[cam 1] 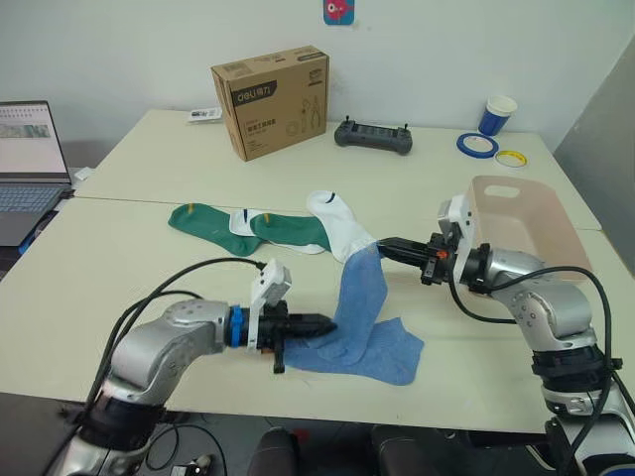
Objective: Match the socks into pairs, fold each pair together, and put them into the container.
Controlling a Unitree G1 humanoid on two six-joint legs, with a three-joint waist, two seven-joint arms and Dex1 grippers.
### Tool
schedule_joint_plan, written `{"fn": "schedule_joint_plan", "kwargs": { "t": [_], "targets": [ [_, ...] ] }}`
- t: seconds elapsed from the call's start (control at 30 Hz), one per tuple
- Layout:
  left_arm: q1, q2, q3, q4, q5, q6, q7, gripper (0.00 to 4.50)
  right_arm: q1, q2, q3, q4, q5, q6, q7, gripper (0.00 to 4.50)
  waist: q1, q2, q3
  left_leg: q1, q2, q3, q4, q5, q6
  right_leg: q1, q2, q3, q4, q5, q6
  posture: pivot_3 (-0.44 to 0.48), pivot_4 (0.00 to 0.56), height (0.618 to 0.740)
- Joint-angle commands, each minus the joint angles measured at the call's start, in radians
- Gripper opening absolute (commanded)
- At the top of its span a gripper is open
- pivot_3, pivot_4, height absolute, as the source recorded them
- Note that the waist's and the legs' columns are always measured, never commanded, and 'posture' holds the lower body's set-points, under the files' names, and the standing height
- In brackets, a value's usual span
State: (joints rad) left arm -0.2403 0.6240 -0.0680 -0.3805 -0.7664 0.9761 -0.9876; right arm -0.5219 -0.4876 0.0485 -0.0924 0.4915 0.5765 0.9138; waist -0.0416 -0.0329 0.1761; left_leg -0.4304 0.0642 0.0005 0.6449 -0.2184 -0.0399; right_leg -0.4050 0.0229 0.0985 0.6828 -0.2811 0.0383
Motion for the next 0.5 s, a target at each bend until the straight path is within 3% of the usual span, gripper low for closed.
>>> {"fn": "schedule_joint_plan", "kwargs": {
  "t": [0.03,0.13,0.3,0.5],
  "targets": [
    [0.019,-0.052,0.044,-0.044,-0.137,0.156,0.110,0.05,-0.055,0.033,0.038,0.020,-0.024,-0.055,0.017,0.00,-0.001,0.000,0.000,0.000,0.000,0.000,0.000,0.000,0.000,0.000,0.000,0.000,0.000,0.000,0.001,0.000,0.150,0.740],
    [0.008,-0.176,0.123,-0.001,-0.296,0.274,0.254,0.05,-0.106,0.082,0.094,0.061,-0.049,-0.081,0.041,0.00,-0.001,0.000,0.000,0.000,0.000,0.000,0.002,0.000,0.000,0.001,0.000,0.000,0.001,-0.001,0.005,0.000,0.150,0.740],
    [0.007,-0.264,0.193,0.027,-0.419,0.328,0.391,0.05,-0.149,0.137,0.168,0.126,-0.102,-0.128,0.063,0.00,0.000,0.000,0.000,0.001,0.000,-0.001,0.002,0.001,0.000,0.001,0.000,0.000,0.001,0.001,0.001,0.000,0.150,0.740],
    [0.002,-0.291,0.201,-0.004,-0.534,0.317,0.450,0.05,-0.172,0.196,0.169,0.142,-0.101,-0.132,0.065,0.00,0.002,0.000,0.000,0.000,-0.001,-0.001,0.001,0.001,0.000,0.001,-0.001,0.000,0.001,0.001,0.001,0.000,0.150,0.740]
  ]
}}
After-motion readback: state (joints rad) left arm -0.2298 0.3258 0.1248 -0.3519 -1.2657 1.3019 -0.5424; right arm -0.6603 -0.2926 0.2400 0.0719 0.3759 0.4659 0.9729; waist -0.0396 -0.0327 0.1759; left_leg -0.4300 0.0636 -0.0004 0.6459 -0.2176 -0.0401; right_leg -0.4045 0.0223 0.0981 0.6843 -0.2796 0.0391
